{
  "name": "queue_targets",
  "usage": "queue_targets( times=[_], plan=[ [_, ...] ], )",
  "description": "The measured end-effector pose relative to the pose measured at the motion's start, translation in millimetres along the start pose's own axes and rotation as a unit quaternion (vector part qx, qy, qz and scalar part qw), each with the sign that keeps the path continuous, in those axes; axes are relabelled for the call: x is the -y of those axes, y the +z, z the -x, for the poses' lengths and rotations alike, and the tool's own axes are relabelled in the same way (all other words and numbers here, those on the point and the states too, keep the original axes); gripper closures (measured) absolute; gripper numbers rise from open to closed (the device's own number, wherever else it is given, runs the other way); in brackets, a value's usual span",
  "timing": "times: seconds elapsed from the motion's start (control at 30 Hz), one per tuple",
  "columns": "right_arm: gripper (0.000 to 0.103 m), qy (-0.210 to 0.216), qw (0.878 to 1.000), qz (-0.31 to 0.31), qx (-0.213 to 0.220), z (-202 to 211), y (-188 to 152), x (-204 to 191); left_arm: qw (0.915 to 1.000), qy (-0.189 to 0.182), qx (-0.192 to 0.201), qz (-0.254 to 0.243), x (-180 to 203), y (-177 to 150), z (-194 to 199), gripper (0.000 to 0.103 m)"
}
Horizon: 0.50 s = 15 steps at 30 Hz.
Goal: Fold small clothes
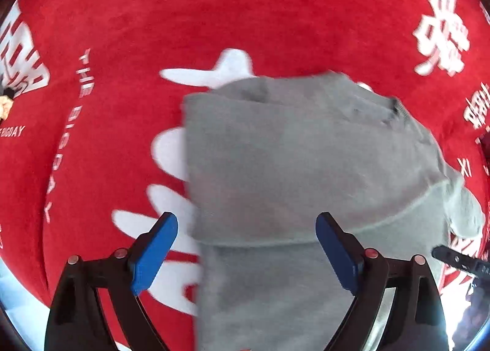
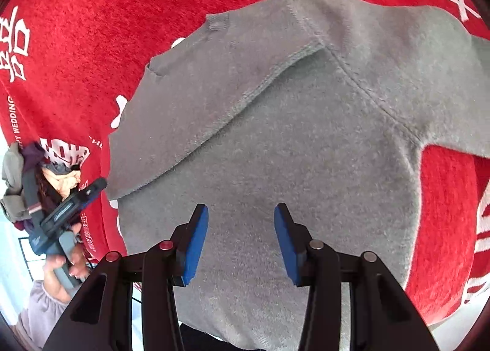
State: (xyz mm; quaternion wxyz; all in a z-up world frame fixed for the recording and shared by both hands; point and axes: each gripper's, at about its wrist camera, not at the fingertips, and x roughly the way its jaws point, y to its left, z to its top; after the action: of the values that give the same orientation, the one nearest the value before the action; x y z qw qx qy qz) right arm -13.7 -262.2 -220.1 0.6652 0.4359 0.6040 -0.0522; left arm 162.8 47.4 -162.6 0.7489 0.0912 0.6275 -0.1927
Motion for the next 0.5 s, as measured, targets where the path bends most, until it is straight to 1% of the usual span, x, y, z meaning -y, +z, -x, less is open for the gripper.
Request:
queue_targets(
  times=[0.13, 0.2, 0.27, 0.33, 0.4, 0.47, 0.5],
  plan=[
    [0.053, 0.001, 1.000, -0.015, 0.003, 7, -2, 12, 0.9996, -0.006, -0.019, -0.022, 46, -12, -5, 0.011],
    [0.052, 0.008, 0.999, -0.030, 0.009, 12, -1, 20, 0.9991, -0.007, -0.018, -0.037, 69, -17, -4, 0.009],
    [0.052, 0.025, 0.998, -0.050, 0.022, 16, 7, 28, 0.9990, -0.012, -0.014, -0.040, 85, -17, -6, 0.009],
    [0.053, 0.054, 0.994, -0.083, 0.047, 19, 26, 39, 0.9992, -0.019, -0.008, -0.035, 99, -13, -10, 0.009],
    [0.053, 0.083, 0.988, -0.114, 0.069, 17, 46, 50, 0.9995, -0.015, -0.006, -0.028, 110, -5, -17, 0.009],
    [0.053, 0.099, 0.981, -0.148, 0.079, 8, 67, 62, 0.9997, -0.007, -0.008, -0.023, 119, 3, -28, 0.009],
    [0.056, 0.104, 0.978, -0.160, 0.078, 3, 74, 66, 0.9997, -0.003, -0.010, -0.021, 121, 4, -32, 0.009]
  ],
)
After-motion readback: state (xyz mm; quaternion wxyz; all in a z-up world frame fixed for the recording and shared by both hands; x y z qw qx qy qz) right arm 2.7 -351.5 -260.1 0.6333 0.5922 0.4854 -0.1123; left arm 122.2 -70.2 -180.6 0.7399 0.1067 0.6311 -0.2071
